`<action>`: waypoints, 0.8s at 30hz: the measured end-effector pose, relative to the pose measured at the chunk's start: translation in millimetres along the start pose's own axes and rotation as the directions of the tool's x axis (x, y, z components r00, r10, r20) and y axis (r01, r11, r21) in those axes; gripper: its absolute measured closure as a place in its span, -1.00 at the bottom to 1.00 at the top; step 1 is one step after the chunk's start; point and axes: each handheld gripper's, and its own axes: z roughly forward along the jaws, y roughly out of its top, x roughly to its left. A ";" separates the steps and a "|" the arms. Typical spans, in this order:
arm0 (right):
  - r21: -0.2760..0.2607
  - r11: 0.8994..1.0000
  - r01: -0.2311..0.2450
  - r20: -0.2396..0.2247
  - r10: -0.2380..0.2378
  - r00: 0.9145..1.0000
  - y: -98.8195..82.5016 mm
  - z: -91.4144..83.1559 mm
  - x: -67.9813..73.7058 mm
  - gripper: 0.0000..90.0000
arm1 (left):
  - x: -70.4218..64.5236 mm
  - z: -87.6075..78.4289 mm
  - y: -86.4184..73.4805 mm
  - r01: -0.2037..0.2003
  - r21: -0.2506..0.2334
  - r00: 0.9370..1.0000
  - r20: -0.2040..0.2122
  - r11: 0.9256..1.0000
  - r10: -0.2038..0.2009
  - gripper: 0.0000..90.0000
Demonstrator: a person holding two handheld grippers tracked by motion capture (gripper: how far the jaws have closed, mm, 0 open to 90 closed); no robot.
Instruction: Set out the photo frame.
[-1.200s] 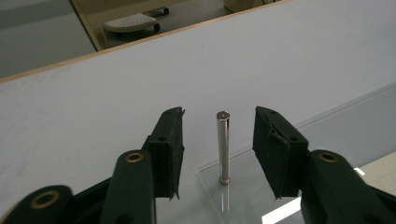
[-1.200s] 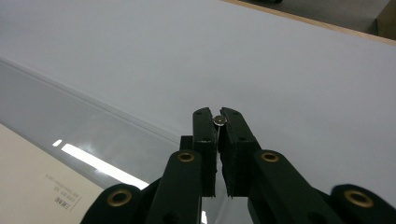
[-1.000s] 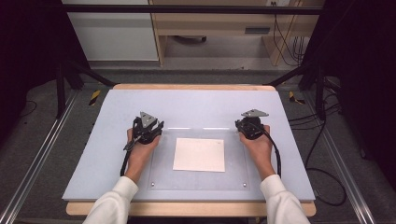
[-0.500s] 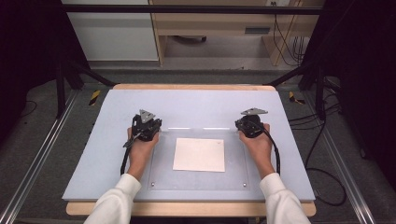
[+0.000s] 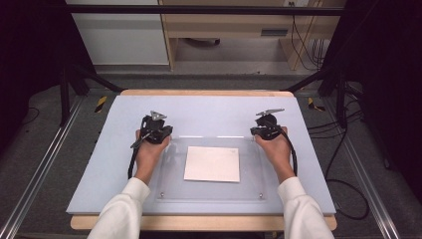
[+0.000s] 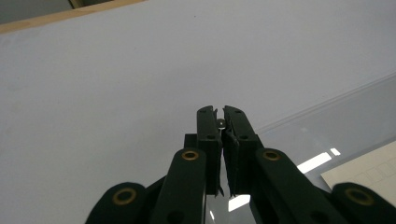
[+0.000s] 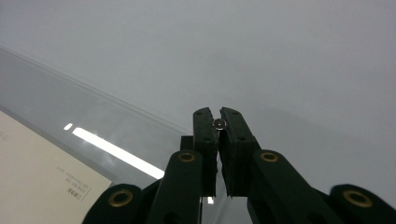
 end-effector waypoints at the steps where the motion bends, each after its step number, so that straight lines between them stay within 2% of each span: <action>1: 0.000 1.000 0.000 0.000 0.000 1.000 0.0 0.0 0.0 0.90 | 0.0 0.0 0.0 0.000 0.000 1.000 0.000 1.000 0.000 0.89; 5: 0.061 0.998 -0.034 -0.032 0.036 0.999 9.8 3.1 -5.5 0.90 | 3.5 4.2 8.1 0.005 0.041 1.000 0.012 0.999 -0.006 0.88; 8: 0.081 0.996 -0.037 -0.035 0.040 0.999 12.8 3.8 -6.1 0.90 | 5.5 4.4 9.3 0.004 0.053 1.000 0.021 0.999 -0.005 0.88; 21: 0.055 0.998 -0.025 -0.040 0.027 0.999 8.9 2.1 -5.7 0.88 | 7.7 6.1 14.6 0.013 0.087 0.999 0.029 0.996 -0.015 0.89; 24: 0.039 0.999 -0.033 -0.044 0.035 0.998 7.0 1.1 -5.8 0.82 | 7.7 6.4 15.3 0.016 0.092 0.999 0.029 0.996 -0.019 0.89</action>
